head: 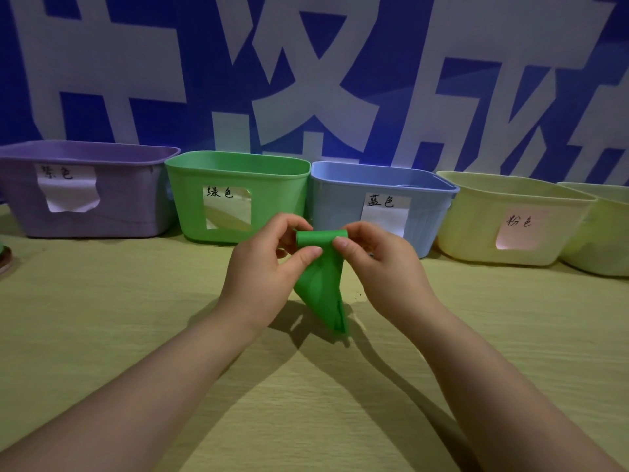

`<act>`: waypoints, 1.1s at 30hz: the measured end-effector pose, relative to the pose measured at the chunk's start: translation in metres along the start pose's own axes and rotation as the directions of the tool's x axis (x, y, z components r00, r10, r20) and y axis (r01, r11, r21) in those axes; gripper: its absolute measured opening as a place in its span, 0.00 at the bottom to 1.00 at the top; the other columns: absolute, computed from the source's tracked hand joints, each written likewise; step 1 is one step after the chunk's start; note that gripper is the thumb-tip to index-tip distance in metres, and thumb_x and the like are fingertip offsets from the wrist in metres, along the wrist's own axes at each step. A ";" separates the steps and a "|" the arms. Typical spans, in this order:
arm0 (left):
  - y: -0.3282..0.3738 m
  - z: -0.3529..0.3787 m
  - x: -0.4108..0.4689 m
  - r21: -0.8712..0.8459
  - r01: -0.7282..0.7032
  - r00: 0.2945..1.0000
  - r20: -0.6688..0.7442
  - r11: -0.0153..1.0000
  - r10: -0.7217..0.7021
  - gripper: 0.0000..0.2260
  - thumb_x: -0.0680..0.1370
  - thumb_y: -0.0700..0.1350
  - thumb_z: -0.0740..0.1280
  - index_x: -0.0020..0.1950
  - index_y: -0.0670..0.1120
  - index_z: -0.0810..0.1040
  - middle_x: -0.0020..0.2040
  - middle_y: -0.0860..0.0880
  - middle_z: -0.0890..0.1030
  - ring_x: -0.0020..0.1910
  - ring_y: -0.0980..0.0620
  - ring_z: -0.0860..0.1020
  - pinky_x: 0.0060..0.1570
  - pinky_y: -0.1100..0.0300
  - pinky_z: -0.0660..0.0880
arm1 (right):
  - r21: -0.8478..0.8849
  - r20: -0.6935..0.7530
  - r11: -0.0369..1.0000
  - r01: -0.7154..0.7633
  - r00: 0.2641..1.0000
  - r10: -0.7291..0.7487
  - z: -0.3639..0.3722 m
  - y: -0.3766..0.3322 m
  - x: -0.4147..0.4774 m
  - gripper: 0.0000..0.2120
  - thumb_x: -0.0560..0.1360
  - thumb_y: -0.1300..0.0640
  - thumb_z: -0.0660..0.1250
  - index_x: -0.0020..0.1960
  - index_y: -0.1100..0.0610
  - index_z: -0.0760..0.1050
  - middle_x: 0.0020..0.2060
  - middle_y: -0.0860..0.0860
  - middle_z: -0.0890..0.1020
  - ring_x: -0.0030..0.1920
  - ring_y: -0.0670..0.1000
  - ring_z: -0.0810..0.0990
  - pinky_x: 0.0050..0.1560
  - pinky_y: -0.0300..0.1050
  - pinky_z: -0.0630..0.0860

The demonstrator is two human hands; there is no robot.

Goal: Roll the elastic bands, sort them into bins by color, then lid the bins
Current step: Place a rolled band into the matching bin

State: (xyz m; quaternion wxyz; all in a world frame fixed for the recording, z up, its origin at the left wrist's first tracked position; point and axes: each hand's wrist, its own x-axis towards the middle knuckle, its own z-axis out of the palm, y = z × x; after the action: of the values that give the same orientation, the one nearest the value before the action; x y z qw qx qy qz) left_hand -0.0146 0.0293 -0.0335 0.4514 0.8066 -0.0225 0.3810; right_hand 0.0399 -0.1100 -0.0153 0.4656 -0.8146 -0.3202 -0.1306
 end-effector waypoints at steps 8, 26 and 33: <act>-0.002 -0.002 0.000 0.025 0.003 1.000 0.009 1.000 -0.004 0.06 0.75 0.45 0.67 0.41 0.56 0.73 0.34 0.56 0.75 0.34 0.62 0.73 0.33 0.68 0.68 | 0.114 0.033 0.993 0.010 0.999 -0.013 0.000 -0.003 -0.003 0.11 0.72 0.53 0.69 0.52 0.45 0.71 0.43 0.39 0.77 0.48 0.40 0.76 0.47 0.34 0.74; -0.001 -0.002 0.000 -0.016 -0.018 1.000 0.017 1.000 0.019 0.03 0.74 0.52 0.64 0.41 0.56 0.72 0.32 0.55 0.74 0.32 0.61 0.72 0.31 0.67 0.66 | 0.101 0.049 0.995 -0.017 0.999 0.012 0.002 -0.001 -0.002 0.09 0.73 0.54 0.69 0.51 0.45 0.72 0.42 0.43 0.79 0.45 0.41 0.77 0.46 0.38 0.76; 0.004 0.000 -0.002 -0.113 0.056 0.995 0.085 0.992 -0.046 0.10 0.72 0.45 0.70 0.47 0.57 0.73 0.41 0.53 0.80 0.41 0.55 0.79 0.45 0.53 0.78 | 0.055 0.124 0.996 -0.065 0.991 0.057 0.001 -0.004 -0.005 0.13 0.77 0.48 0.60 0.38 0.53 0.74 0.28 0.46 0.73 0.30 0.44 0.69 0.34 0.43 0.65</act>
State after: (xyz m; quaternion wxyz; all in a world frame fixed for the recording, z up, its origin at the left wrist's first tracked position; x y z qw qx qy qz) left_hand -0.0173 0.0262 -0.0325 0.5053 0.7946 -0.0425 0.3339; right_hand 0.0336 -0.1095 -0.0160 0.4725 -0.8165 -0.3269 -0.0565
